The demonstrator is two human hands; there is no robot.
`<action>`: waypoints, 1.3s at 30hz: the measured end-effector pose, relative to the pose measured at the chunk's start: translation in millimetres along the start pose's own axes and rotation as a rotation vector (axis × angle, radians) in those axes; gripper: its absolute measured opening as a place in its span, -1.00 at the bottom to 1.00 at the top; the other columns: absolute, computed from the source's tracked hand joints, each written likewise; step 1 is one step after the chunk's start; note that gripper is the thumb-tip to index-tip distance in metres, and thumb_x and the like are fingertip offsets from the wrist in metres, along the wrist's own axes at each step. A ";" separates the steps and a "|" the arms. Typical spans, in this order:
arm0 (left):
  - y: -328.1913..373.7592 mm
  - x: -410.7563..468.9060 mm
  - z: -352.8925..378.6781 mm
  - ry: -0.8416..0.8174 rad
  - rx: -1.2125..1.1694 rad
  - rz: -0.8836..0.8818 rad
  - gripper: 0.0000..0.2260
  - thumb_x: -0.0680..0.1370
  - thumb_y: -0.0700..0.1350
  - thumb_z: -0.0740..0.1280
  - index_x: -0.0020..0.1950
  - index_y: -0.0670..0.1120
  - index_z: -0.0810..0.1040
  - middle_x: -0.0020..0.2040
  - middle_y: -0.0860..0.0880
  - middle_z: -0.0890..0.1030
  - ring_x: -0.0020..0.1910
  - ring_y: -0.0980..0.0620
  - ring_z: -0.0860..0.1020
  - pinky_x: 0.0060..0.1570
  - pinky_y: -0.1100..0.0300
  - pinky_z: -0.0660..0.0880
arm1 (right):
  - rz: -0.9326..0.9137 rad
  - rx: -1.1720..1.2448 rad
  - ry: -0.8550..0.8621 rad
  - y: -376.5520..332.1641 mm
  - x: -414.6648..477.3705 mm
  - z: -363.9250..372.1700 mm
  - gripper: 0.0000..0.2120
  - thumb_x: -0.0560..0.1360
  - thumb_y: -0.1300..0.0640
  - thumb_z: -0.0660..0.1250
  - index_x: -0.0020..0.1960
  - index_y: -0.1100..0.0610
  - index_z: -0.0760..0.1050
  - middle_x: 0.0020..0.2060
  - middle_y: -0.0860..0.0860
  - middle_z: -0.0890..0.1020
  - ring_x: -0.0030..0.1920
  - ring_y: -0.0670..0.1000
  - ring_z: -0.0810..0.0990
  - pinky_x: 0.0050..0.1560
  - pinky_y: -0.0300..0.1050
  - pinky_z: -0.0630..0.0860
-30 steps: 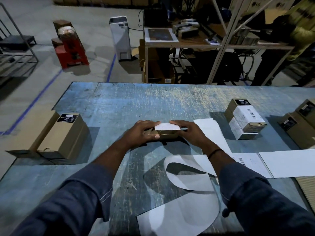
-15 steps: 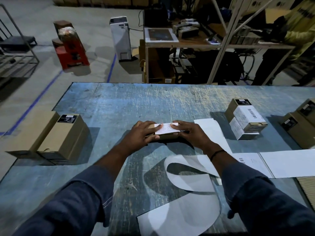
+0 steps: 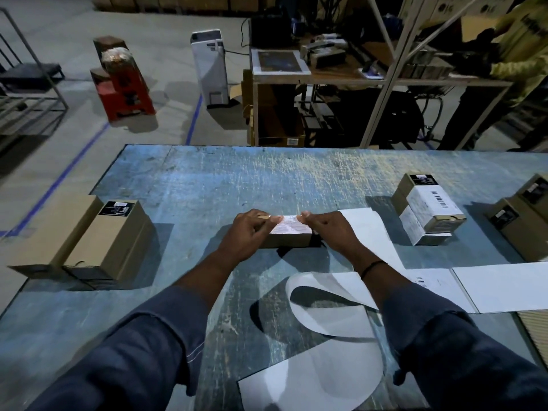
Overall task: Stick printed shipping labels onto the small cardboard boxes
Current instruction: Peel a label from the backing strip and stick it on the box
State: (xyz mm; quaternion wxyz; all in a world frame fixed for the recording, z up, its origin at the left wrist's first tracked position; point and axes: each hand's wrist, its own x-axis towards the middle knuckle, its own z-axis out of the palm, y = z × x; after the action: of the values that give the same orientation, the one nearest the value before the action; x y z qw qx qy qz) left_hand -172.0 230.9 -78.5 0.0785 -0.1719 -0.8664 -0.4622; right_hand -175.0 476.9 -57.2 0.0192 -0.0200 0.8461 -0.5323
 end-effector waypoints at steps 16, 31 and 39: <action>-3.1 1.7 3.7 -0.007 0.009 0.053 -0.68 0.42 0.00 0.59 0.15 -0.03 0.74 0.02 -0.03 0.66 -0.02 0.12 0.64 0.01 0.42 0.47 | -0.261 -0.167 -0.045 5.8 -12.8 -0.6 -0.62 0.39 0.14 0.61 0.18 0.14 0.69 0.13 -0.13 0.65 0.08 -0.38 0.60 0.14 -0.44 0.46; -11.0 2.3 -1.5 -0.021 0.151 0.192 -0.63 0.48 0.15 0.50 0.20 0.00 0.72 0.09 -0.08 0.68 0.01 0.02 0.64 0.03 0.12 0.55 | -0.252 -0.206 -0.073 6.9 -10.8 -5.5 -0.65 0.47 0.11 0.55 0.25 0.07 0.66 0.18 -0.17 0.61 0.17 -0.36 0.54 0.22 -0.39 0.48; -20.8 21.0 -37.7 -0.430 0.204 0.165 -0.64 0.63 -0.03 0.38 0.44 0.05 0.54 0.40 -0.02 0.51 0.30 0.09 0.46 0.22 0.53 0.25 | -0.231 -0.283 -0.263 13.9 -6.8 -21.4 -0.58 0.59 0.13 0.41 0.43 -0.05 0.50 0.44 -0.06 0.49 0.48 -0.09 0.39 0.34 -0.25 0.46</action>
State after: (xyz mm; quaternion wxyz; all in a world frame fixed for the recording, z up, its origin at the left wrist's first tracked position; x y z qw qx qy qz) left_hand -200.1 193.8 -67.3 -0.0531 -0.3278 -0.8883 -0.3172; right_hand -169.6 502.6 -60.4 0.0654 -0.1883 0.8948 -0.3996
